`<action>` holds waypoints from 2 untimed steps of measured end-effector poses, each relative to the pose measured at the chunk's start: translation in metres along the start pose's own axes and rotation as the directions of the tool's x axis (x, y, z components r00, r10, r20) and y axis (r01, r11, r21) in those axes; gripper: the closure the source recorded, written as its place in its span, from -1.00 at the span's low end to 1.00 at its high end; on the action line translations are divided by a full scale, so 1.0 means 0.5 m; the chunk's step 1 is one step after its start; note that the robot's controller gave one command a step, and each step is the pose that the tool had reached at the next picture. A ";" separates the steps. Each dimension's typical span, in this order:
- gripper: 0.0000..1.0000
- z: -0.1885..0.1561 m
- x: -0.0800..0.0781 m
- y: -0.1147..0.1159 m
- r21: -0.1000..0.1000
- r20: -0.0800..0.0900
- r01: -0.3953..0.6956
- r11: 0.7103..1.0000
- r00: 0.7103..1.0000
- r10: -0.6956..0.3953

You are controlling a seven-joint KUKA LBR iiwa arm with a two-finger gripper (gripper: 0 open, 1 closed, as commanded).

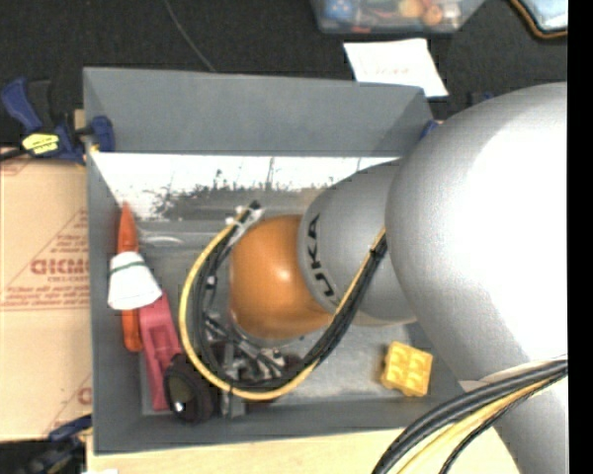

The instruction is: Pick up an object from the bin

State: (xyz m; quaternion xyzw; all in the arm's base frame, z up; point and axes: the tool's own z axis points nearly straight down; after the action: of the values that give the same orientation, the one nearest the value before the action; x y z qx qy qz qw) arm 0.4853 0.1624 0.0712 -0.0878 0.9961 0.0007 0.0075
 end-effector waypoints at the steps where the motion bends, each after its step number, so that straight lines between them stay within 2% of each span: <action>1: -1.00 -0.023 -0.002 -0.022 -0.003 -0.003 -0.031 1.000 1.000 0.031; 2: -1.00 0.002 -0.055 -0.056 -0.004 0.000 -0.112 0.994 0.994 0.112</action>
Offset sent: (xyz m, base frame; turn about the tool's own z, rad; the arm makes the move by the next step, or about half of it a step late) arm 0.0313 -0.0227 -0.0012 0.1137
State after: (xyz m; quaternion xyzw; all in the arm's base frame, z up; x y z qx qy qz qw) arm 0.5176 0.1395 0.0705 -0.0317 0.9995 0.0029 0.0073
